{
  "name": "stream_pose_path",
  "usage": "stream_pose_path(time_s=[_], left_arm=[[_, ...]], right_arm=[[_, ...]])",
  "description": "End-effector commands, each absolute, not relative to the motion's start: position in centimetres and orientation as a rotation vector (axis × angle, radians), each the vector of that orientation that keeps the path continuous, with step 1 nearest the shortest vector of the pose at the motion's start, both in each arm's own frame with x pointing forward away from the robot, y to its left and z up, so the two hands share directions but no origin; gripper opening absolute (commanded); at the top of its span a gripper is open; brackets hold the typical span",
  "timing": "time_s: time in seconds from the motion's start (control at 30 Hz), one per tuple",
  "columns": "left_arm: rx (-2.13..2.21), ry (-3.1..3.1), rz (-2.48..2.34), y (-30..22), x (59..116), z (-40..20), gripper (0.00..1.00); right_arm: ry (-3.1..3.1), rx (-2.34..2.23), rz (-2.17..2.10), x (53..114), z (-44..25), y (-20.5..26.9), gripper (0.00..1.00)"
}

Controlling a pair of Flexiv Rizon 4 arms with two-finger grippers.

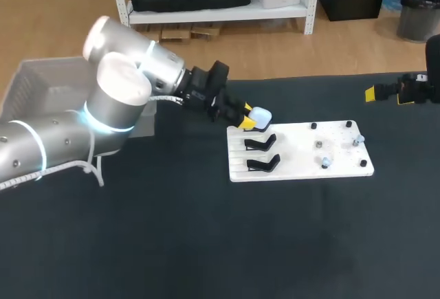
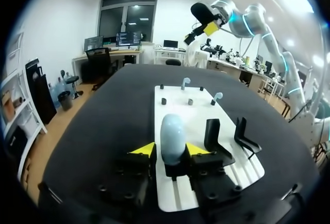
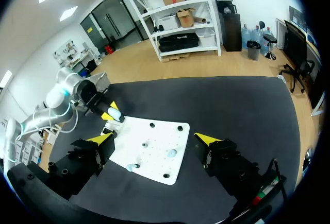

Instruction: Pick up each earbud case from the left stands, insert the matching earbuds, close the lid, and place the case in the box.

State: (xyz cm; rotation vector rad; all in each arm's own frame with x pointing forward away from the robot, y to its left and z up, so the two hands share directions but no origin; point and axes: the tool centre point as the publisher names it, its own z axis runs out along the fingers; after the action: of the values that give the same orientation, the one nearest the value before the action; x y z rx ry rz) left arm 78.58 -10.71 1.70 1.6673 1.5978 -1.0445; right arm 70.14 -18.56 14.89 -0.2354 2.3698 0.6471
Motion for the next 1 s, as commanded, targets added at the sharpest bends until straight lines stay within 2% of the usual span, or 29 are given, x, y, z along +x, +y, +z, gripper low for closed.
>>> stream_pose_path(time_s=[0.03,0.27,0.77,0.83,0.87,0.9,1.0], left_arm=[[1.666,1.599,-1.064,-10.9,79.0,1.5,0.36],[1.649,1.605,-1.076,-10.9,78.8,1.5,0.39],[1.625,1.599,-1.088,-11.1,78.2,1.8,0.35],[1.624,1.598,-1.089,-11.1,78.1,1.8,0.27],[1.623,1.598,-1.089,-11.1,78.0,1.7,0.18],[1.622,1.598,-1.090,-11.1,78.0,1.7,0.03],[1.619,1.599,-1.091,-11.0,77.7,1.8,0.00]], right_arm=[[2.371,-0.236,0.646,70.1,14.9,-18.6,1.00],[2.371,-0.236,0.646,70.1,14.9,-18.6,1.00],[2.371,-0.236,0.646,70.1,14.9,-18.6,1.00],[2.371,-0.236,0.646,70.1,14.9,-18.6,1.00],[2.371,-0.236,0.646,70.1,14.9,-18.6,1.00],[2.371,-0.236,0.646,70.1,14.9,-18.6,1.00],[2.371,-0.236,0.646,70.1,14.9,-18.6,1.00]])
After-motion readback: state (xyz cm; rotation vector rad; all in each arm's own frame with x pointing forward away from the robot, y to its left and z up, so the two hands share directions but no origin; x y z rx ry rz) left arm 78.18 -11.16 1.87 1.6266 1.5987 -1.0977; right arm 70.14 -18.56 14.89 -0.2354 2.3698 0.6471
